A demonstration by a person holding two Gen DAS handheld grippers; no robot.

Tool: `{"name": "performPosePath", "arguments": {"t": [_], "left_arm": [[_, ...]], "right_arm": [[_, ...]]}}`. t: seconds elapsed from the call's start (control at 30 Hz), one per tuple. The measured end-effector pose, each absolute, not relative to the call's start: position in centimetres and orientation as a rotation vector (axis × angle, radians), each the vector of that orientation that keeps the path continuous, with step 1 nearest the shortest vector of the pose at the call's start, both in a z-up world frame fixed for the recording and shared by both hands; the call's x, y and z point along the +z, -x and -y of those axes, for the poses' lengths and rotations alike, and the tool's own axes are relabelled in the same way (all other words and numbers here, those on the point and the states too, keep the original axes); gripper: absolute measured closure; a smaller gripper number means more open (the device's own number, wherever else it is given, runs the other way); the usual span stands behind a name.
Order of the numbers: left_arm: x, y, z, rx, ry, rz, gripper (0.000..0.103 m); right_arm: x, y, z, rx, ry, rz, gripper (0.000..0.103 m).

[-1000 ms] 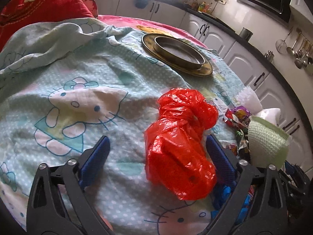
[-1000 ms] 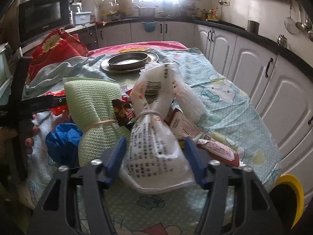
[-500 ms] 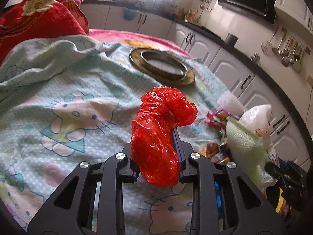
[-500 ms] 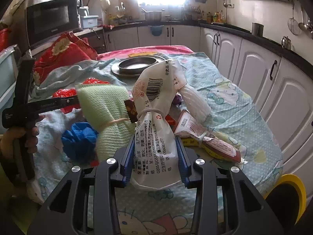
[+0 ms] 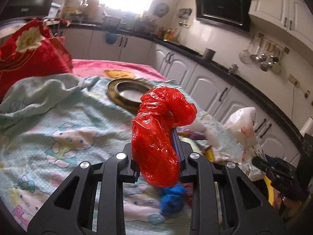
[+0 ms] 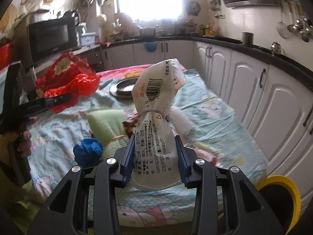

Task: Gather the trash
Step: 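Carry both bags over the yellow-rimmed bin and open both tools to drop them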

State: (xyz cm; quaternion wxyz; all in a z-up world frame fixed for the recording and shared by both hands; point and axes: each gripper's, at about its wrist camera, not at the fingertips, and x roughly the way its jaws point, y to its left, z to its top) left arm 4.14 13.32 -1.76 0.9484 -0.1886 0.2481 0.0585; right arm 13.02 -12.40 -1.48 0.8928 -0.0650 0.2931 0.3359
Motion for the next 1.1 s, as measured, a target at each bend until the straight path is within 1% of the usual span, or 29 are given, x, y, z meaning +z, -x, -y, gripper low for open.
{"name": "performPosePath", "arguments": {"t": [0.23, 0.47, 1.1], "left_arm": [[-0.3, -4.6, -9.8, 0.048, 0.327, -0.496, 0.083], [-0.2, -5.4, -6.7, -0.021, 0.287, -0.513, 0.083], [-0.8, -7.2, -0.2, -0.16, 0.204, -0.561, 0.083]], "right_arm": [[0.2, -12.7, 15.1, 0.66, 0.101, -0.563, 0.066], [0.9, -12.0, 18.3, 0.605, 0.064, -0.551, 0.066], [0.7, -11.3, 24.4, 0.496, 0.026, -0.564, 0.066]]}}
